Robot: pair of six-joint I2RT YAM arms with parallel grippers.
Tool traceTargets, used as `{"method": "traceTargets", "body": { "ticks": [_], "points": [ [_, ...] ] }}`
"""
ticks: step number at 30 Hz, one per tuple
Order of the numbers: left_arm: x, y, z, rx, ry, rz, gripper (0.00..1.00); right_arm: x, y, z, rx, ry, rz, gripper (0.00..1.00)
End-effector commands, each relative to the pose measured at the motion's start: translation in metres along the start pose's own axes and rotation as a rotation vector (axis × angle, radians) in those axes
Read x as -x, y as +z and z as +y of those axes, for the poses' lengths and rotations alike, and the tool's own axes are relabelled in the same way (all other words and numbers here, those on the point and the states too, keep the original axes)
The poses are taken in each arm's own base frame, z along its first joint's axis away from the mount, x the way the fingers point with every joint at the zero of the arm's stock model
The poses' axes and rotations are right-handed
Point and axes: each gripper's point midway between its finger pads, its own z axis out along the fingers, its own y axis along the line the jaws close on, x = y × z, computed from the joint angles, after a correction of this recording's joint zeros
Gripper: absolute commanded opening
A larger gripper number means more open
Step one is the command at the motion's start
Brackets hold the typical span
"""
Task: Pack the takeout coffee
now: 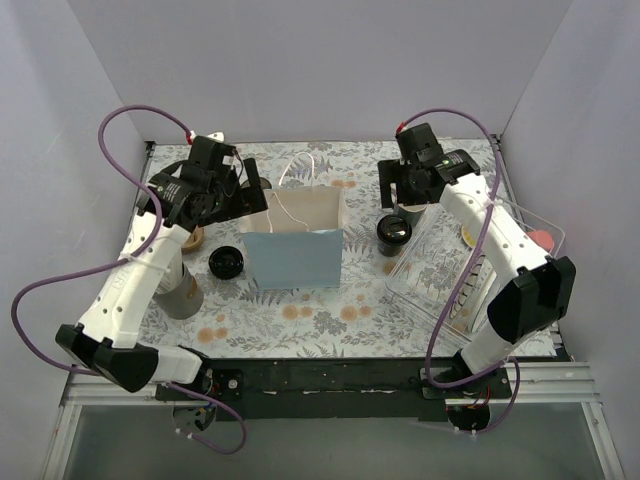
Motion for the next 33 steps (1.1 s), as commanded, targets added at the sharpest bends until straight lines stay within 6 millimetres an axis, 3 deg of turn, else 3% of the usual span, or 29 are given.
{"method": "traceTargets", "body": {
  "ticks": [1,7,15,24,33],
  "points": [
    [0.015,-0.03,0.001,-0.056,-0.013,-0.104,0.98,-0.03,0.014,0.011,0.081,-0.071,0.087,0.93],
    [0.023,-0.037,0.006,-0.024,-0.006,-0.123,0.98,-0.048,0.041,0.015,0.099,-0.09,0.15,0.94],
    [0.017,-0.041,0.009,-0.014,-0.017,-0.103,0.98,-0.048,0.067,0.014,0.082,-0.129,0.182,0.93],
    [0.033,-0.052,0.012,-0.018,0.007,-0.188,0.98,-0.061,0.082,0.009,0.051,-0.146,0.222,0.91],
    [0.031,-0.054,0.011,-0.04,-0.012,-0.198,0.93,-0.063,0.083,0.005,0.059,-0.137,0.225,0.89]
  ]
}}
